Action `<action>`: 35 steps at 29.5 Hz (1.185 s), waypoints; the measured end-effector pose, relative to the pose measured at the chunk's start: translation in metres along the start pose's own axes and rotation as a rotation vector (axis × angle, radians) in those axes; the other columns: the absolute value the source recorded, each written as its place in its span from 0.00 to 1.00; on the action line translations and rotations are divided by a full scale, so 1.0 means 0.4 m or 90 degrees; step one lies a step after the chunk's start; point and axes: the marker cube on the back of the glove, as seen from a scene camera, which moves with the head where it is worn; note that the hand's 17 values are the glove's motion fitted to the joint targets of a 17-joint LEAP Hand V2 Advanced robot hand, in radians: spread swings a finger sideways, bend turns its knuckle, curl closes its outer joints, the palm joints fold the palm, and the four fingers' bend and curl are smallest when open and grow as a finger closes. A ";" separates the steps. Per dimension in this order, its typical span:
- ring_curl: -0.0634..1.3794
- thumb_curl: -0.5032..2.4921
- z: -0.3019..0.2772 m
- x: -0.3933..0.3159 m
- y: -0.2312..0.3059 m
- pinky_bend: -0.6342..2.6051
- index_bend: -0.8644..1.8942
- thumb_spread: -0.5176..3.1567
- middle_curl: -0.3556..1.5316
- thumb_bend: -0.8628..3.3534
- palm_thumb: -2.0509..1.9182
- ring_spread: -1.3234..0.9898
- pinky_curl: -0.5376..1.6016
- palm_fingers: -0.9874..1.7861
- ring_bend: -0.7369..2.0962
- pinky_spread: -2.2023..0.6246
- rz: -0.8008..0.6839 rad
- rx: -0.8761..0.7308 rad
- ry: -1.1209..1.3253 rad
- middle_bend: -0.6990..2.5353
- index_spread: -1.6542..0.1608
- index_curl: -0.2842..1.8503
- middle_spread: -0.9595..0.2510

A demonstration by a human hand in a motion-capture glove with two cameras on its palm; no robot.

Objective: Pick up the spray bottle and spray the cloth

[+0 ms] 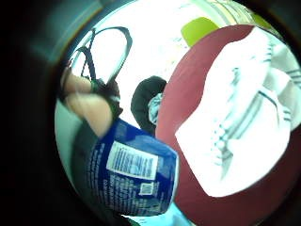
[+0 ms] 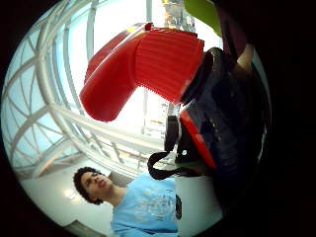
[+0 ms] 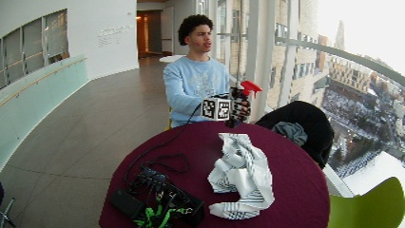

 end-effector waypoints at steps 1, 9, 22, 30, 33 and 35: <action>0.33 0.31 0.021 -0.001 -0.003 0.26 0.38 0.44 0.44 0.20 0.70 0.58 0.42 0.78 0.43 0.84 -0.010 -0.003 0.005 0.31 0.84 0.34 0.76; 0.32 0.31 0.188 0.022 -0.032 0.27 0.37 0.44 0.44 0.20 0.70 0.58 0.44 0.77 0.42 0.80 -0.062 -0.025 -0.016 0.31 0.83 0.34 0.74; 0.31 0.32 0.311 0.101 -0.063 0.23 0.38 0.43 0.44 0.20 0.71 0.55 0.41 0.74 0.40 0.81 -0.043 -0.005 -0.017 0.31 0.80 0.35 0.72; 0.30 0.31 0.351 0.129 -0.067 0.25 0.38 0.43 0.43 0.20 0.70 0.54 0.41 0.74 0.38 0.80 -0.028 0.006 -0.049 0.30 0.79 0.35 0.71; 0.30 0.31 0.365 0.137 -0.067 0.24 0.38 0.43 0.43 0.20 0.71 0.54 0.41 0.73 0.37 0.80 -0.023 0.009 -0.052 0.29 0.79 0.35 0.71; 0.30 0.31 0.371 0.140 -0.066 0.24 0.38 0.43 0.43 0.20 0.71 0.54 0.41 0.73 0.37 0.80 -0.022 0.010 -0.053 0.29 0.79 0.35 0.70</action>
